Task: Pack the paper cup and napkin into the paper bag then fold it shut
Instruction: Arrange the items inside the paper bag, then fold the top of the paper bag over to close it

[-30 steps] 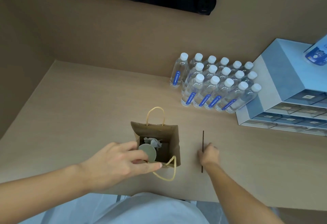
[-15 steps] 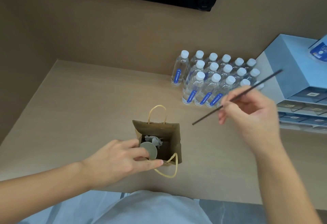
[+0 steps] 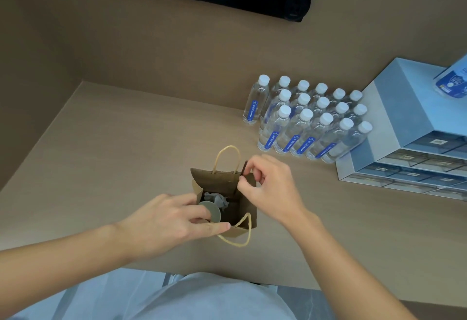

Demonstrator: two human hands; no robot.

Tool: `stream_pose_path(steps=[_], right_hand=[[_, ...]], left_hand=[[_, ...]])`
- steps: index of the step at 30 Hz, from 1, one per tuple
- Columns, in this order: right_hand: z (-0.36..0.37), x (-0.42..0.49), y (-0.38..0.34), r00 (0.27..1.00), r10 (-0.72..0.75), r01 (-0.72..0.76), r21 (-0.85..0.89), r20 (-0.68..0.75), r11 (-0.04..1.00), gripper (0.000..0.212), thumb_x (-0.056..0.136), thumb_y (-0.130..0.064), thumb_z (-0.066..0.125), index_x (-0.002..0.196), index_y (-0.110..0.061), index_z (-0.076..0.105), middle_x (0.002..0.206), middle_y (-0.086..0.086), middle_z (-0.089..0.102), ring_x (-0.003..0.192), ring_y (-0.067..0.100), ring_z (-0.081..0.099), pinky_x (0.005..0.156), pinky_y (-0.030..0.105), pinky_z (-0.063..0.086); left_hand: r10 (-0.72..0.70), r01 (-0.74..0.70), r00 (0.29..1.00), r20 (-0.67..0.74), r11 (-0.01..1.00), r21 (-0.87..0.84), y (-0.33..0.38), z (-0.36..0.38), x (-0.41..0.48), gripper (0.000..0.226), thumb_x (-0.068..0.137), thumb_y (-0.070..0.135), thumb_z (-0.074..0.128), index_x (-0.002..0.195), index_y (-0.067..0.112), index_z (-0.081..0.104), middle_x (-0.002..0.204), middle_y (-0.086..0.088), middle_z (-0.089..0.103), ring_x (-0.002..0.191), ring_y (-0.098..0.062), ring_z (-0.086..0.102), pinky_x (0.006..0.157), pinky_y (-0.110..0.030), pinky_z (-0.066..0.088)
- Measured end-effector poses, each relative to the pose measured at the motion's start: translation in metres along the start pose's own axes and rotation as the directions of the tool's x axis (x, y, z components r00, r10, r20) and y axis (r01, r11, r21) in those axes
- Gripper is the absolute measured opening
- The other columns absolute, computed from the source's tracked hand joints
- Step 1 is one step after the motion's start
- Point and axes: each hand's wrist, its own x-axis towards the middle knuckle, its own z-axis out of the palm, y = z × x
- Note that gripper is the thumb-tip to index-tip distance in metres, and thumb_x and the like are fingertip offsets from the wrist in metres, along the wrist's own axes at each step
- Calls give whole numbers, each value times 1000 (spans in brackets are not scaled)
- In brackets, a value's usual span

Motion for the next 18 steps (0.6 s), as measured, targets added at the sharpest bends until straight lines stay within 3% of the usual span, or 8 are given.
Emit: stream_pose_path(steps=[3, 6, 8, 9, 10, 12, 14, 18], right_hand=[[-7, 1, -2, 999, -2, 4, 74, -33, 997, 10, 72, -14, 71, 73, -19, 63, 57, -2, 52, 55, 15, 48, 56, 34, 49], [-25, -2, 10, 994, 102, -89, 240, -43, 967, 10, 76, -9, 74, 78, -18, 68, 60, 2, 61, 54, 10, 50, 56, 18, 44], [-40, -12, 31, 976, 196, -216, 278, 98, 936, 13, 78, -8, 73, 80, -20, 70, 69, 4, 67, 57, 7, 51, 57, 13, 42], [-45, -21, 42, 952, 226, -277, 274, 205, 921, 17, 78, -5, 73, 82, -22, 70, 74, 4, 70, 59, 7, 52, 58, 14, 42], [-46, -31, 49, 918, 238, -327, 266, 318, 907, 22, 77, -2, 73, 84, -23, 70, 79, 3, 71, 62, 7, 54, 59, 15, 42], [-33, -49, 51, 836, 199, -366, 250, 511, 896, 37, 74, 0, 74, 93, -31, 68, 92, -6, 71, 70, 6, 59, 62, 12, 44], [-4, -57, 43, 795, 135, -362, 284, 592, 888, 47, 74, -4, 76, 103, -39, 65, 99, -15, 66, 81, 4, 60, 66, 11, 46], [32, -56, 37, 882, 140, -297, 301, 450, 906, 34, 75, -13, 77, 104, -31, 73, 97, -12, 58, 77, 5, 54, 65, 16, 43]], left_hand=[[-9, 9, 1000, -10, 1000, 2, 2, 0, 3, 57, 86, 7, 31, 130, 36, 52, 92, 9, 69, 70, -19, 57, 34, -23, 40], [19, -19, 997, -77, 1000, 7, 0, -1, -1, 57, 83, 2, 40, 130, 31, 51, 113, 5, 64, 95, -21, 57, 39, -24, 45], [-40, 23, 980, -197, 996, -85, -7, 0, -12, 37, 86, 7, 52, 119, 24, 58, 120, 0, 57, 104, -26, 52, 58, -28, 51], [-137, 90, 950, -279, 980, -176, -12, 3, -21, 22, 88, 19, 61, 110, 21, 61, 114, 3, 56, 100, -23, 52, 69, -27, 50], [-282, 190, 905, -318, 937, -293, -17, 8, -28, 22, 85, 34, 66, 103, 22, 60, 106, 10, 55, 94, -16, 53, 75, -23, 47], [-560, 399, 815, -151, 731, -554, -16, 17, -30, 40, 72, 53, 73, 102, 31, 56, 101, 24, 55, 90, -2, 56, 77, -15, 47], [-595, 471, 802, 57, 570, -673, -7, 33, -19, 54, 68, 43, 82, 112, 42, 51, 109, 26, 57, 96, 6, 56, 82, -16, 50], [-525, 396, 851, 16, 622, -676, -2, 44, -2, 39, 76, 14, 79, 109, 29, 65, 107, 15, 65, 98, 2, 60, 86, -31, 51]])
